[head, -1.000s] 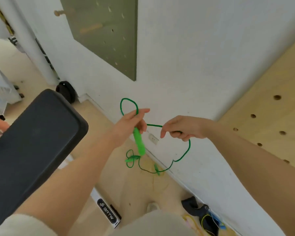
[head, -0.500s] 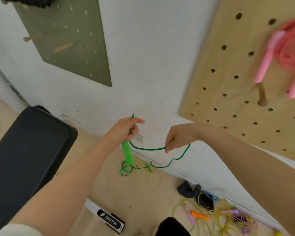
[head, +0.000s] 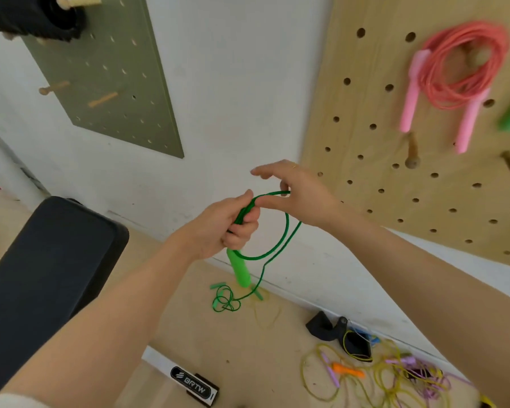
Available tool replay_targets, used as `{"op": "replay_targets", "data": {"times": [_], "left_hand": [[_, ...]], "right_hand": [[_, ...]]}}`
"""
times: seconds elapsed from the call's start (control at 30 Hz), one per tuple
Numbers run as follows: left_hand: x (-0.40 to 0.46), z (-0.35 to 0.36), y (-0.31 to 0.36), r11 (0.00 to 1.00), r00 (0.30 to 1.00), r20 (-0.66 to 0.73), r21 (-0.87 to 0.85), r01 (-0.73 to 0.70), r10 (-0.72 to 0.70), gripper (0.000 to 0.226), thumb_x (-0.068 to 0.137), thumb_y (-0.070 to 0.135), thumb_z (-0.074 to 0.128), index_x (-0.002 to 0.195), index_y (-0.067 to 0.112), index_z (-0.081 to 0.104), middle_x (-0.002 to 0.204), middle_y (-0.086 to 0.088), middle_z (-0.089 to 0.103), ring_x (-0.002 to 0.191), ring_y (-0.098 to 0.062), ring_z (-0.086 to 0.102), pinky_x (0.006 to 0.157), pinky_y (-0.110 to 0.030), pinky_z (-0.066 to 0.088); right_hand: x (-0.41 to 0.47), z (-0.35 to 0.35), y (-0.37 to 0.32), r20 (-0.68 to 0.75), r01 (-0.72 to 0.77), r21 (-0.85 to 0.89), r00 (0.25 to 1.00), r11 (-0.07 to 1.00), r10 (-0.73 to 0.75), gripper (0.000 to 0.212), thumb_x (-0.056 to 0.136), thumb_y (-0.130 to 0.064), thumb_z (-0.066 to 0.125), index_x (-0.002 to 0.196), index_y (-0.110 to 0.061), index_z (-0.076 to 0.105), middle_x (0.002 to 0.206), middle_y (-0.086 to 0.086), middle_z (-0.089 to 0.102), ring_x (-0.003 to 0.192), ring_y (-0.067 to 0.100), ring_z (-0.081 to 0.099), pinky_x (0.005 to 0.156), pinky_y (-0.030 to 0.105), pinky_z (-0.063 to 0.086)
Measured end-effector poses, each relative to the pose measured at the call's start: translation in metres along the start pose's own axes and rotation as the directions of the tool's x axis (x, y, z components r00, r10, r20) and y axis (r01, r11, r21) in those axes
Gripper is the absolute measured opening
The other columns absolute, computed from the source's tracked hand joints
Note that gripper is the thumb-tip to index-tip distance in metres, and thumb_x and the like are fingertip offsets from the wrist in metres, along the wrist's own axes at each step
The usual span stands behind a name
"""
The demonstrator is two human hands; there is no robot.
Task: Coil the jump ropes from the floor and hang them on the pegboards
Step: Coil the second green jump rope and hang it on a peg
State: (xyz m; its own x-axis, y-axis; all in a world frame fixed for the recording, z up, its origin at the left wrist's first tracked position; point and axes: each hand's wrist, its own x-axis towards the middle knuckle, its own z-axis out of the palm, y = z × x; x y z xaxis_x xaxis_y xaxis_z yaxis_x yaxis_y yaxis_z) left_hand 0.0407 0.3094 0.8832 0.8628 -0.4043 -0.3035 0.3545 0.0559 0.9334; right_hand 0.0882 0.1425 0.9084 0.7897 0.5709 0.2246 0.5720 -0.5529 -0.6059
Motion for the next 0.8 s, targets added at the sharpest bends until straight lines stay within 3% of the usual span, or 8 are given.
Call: {"op": "replay_targets", "data": {"times": [0.07,0.17,0.3,0.4,0.47,0.57,0.67,0.8], "left_hand": [[-0.001,0.013,0.002,0.996,0.999,0.046,0.089,-0.016,0.012,0.050,0.097,0.043,0.025,0.053,0.021,0.036,0.046,0.009,0.023,0.039,-0.004,0.014,0.041,-0.019,0.010],[-0.006,0.037,0.000,0.978,0.981,0.082,0.095,-0.183,0.176,0.050,0.095,0.037,0.035,0.048,0.022,0.037,0.051,0.005,0.039,0.043,-0.010,0.026,0.046,-0.018,0.027],[-0.008,0.067,-0.012,0.890,0.915,-0.096,-0.211,-0.404,0.392,0.046,0.091,0.025,0.039,0.048,0.020,0.055,0.071,0.004,0.058,0.057,-0.011,0.049,0.060,-0.020,0.045],[-0.016,0.097,-0.022,0.859,0.907,-0.095,-0.294,-0.419,0.410,0.042,0.089,0.023,0.037,0.061,0.017,0.067,0.077,0.005,0.060,0.048,-0.010,0.047,0.048,-0.019,0.039],[-0.023,0.116,-0.031,0.869,0.918,-0.079,-0.299,-0.394,0.389,0.039,0.086,0.025,0.037,0.068,0.017,0.071,0.078,0.006,0.063,0.043,-0.010,0.043,0.044,-0.018,0.035],[-0.033,0.140,-0.044,0.867,0.916,-0.010,-0.320,-0.383,0.401,0.038,0.088,0.026,0.036,0.077,0.019,0.071,0.059,0.006,0.051,0.038,-0.007,0.038,0.044,-0.017,0.035],[-0.041,0.157,-0.054,0.831,0.911,-0.054,-0.391,-0.395,0.408,0.039,0.092,0.028,0.035,0.077,0.019,0.070,0.050,0.009,0.028,0.038,-0.005,0.024,0.045,-0.017,0.025],[-0.054,0.184,-0.062,0.763,0.880,-0.147,-0.449,-0.466,0.451,0.044,0.092,0.039,0.032,0.082,0.020,0.071,0.052,0.007,0.013,0.042,-0.009,0.009,0.044,-0.019,0.016]], "right_hand": [[-0.016,-0.009,0.004,0.121,-0.015,0.058,0.993,0.998,0.008,0.012,0.086,-0.031,0.063,0.089,-0.021,0.069,0.080,-0.008,0.064,0.063,0.007,0.052,0.062,0.018,0.038],[-0.045,-0.029,0.012,0.182,-0.118,0.233,0.980,0.965,0.076,0.033,0.091,-0.029,0.056,0.060,-0.017,0.054,0.050,-0.003,0.043,0.048,0.014,0.033,0.049,0.021,0.028],[-0.079,-0.049,0.024,0.193,-0.206,0.561,0.974,0.802,0.116,0.037,0.092,-0.029,0.050,0.060,-0.014,0.041,0.052,-0.007,0.034,0.054,0.013,0.028,0.057,0.020,0.029],[-0.102,-0.055,0.027,0.220,-0.257,0.679,0.965,0.688,0.143,0.031,0.087,-0.035,0.044,0.064,-0.014,0.041,0.049,-0.009,0.034,0.055,0.014,0.029,0.057,0.020,0.031],[-0.116,-0.057,0.024,0.188,-0.258,0.737,0.966,0.625,0.177,0.034,0.094,-0.033,0.042,0.066,-0.014,0.043,0.047,-0.009,0.037,0.052,0.012,0.032,0.056,0.022,0.030],[-0.138,-0.056,0.021,0.148,-0.270,0.763,0.958,0.587,0.247,0.036,0.099,-0.028,0.037,0.070,-0.015,0.052,0.050,-0.006,0.045,0.053,0.010,0.038,0.055,0.021,0.030],[-0.161,-0.050,0.025,0.124,-0.303,0.772,0.934,0.559,0.336,0.031,0.097,-0.030,0.045,0.079,-0.017,0.067,0.061,-0.005,0.049,0.060,0.008,0.042,0.054,0.019,0.031],[-0.187,-0.043,0.032,0.040,-0.319,0.614,0.926,0.722,0.376,0.030,0.096,-0.026,0.048,0.077,-0.012,0.067,0.057,-0.002,0.045,0.050,0.006,0.040,0.052,0.017,0.036]]}}
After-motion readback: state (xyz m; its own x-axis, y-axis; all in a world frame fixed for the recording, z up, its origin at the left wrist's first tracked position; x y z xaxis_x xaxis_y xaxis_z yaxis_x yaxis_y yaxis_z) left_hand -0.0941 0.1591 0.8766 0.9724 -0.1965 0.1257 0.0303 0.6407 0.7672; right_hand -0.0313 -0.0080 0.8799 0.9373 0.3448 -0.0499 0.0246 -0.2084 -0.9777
